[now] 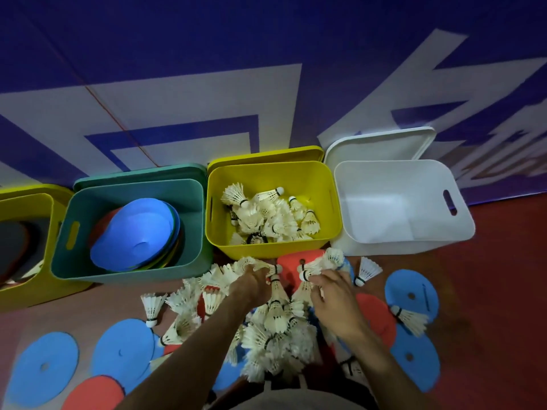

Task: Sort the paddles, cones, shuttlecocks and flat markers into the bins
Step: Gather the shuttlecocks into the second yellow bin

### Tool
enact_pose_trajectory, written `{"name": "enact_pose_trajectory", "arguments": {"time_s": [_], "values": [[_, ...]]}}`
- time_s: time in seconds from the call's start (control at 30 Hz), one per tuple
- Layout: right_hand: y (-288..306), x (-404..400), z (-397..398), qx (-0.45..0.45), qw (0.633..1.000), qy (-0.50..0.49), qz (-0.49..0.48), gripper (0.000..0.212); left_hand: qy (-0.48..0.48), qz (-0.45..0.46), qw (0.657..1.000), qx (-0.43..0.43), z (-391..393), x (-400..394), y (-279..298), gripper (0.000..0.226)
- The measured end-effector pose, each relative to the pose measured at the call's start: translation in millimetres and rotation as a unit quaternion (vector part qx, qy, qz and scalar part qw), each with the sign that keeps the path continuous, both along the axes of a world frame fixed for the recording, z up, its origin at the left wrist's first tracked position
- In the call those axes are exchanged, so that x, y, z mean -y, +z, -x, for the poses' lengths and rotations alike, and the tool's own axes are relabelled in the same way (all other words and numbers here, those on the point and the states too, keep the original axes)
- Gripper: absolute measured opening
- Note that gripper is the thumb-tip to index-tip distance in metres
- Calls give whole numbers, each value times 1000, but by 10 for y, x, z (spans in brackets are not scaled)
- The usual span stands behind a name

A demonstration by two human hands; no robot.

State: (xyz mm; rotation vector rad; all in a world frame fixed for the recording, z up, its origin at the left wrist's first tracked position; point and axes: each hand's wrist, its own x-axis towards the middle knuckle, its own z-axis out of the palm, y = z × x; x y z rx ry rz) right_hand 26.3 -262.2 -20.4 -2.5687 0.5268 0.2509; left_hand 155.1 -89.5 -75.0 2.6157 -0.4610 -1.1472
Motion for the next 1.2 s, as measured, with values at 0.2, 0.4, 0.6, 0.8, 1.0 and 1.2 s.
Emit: {"name": "enact_pose_trajectory", "arguments": {"time_s": [0.2, 0.4, 0.6, 0.8, 1.0, 1.2], "values": [[112, 18, 81, -11, 1000, -20, -17, 48, 10, -24, 1000, 10, -66, 0, -22, 64], [274, -66, -101, 83, 995, 1, -57, 31, 13, 61, 995, 80, -32, -194, 177, 50], [569, -42, -700, 173, 978, -13, -111, 31, 67, 164, 978, 106, 163, -553, 660, 58], [350, -103, -1405, 36, 993, 47, -106, 34, 99, 245, 954, 144, 81, -721, 1389, 49], [127, -127, -1452, -14, 993, 73, -91, 31, 87, 236, 950, 184, -409, -708, 1522, 49], [283, 203, -969, 128, 975, 13, -180, 28, 29, 144, 975, 167, -964, -329, 1223, 34]]}}
